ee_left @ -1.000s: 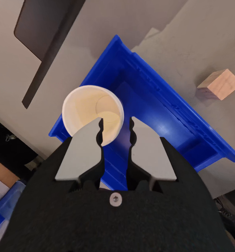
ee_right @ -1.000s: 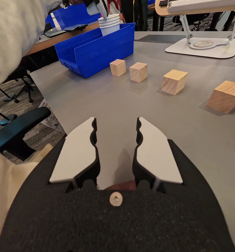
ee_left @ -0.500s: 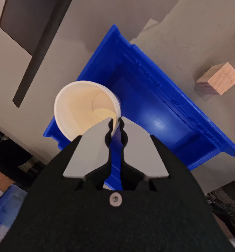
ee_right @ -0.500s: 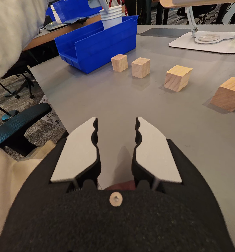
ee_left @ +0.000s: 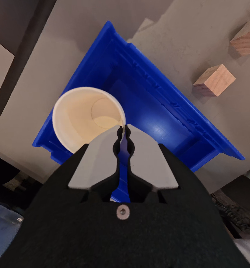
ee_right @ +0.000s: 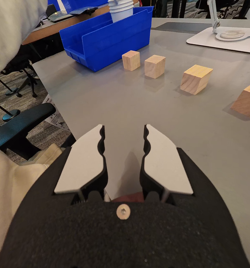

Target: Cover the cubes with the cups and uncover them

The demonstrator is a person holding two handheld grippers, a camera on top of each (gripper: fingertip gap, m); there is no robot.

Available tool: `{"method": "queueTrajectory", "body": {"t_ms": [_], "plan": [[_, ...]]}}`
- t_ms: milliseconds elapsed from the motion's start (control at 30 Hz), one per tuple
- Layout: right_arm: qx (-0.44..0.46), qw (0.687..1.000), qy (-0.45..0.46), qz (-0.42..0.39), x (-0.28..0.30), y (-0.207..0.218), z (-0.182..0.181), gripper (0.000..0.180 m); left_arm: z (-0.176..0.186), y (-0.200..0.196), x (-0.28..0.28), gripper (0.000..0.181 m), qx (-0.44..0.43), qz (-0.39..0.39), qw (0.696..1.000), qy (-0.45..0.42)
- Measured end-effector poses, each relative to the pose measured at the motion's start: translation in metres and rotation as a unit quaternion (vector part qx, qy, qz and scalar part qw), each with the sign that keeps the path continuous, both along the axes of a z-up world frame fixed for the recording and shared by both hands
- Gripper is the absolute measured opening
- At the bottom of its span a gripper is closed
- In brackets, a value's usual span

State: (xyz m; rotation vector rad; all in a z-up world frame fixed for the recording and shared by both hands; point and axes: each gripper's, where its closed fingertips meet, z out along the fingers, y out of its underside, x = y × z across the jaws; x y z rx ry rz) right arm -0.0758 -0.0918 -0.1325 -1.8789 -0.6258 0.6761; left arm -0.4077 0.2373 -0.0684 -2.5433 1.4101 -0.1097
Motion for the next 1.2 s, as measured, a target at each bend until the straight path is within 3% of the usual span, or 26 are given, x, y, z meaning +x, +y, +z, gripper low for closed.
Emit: {"method": "queueTrajectory", "body": {"t_ms": [200, 367, 667, 800, 933, 1100, 1200], "plan": [[0.0, 1.0, -0.004, 0.002, 0.0, -0.001, 0.0, 0.05, 0.012, 0.001, 0.002, 0.003, 0.002, 0.003, 1.0, -0.008], [-0.001, 1.0, -0.006, 0.001, 0.001, -0.001, 0.0, 0.05, 0.043, 0.004, 0.003, 0.003, 0.029, -0.003, 1.0, -0.01], [-0.001, 1.0, 0.021, -0.016, 0.009, 0.003, 0.007, 0.049, 0.173, -0.003, 0.005, 0.003, 0.151, -0.015, 0.988, -0.043], [-0.004, 0.999, 0.029, -0.016, 0.009, 0.003, 0.008, 0.048, 0.204, -0.019, 0.02, 0.003, 0.187, -0.039, 0.978, -0.081], [-0.012, 0.998, 0.062, -0.006, 0.005, 0.004, 0.011, 0.048, 0.212, -0.041, 0.06, 0.003, 0.23, -0.061, 0.955, -0.177], [-0.046, 0.959, 0.276, 0.045, -0.006, 0.016, 0.051, 0.059, 0.212, -0.099, 0.129, 0.003, 0.273, -0.08, 0.894, -0.346], [-0.006, 0.93, 0.362, 0.055, -0.004, 0.039, 0.086, 0.075, 0.21, -0.145, 0.168, 0.003, 0.23, -0.075, 0.85, -0.469]]}}
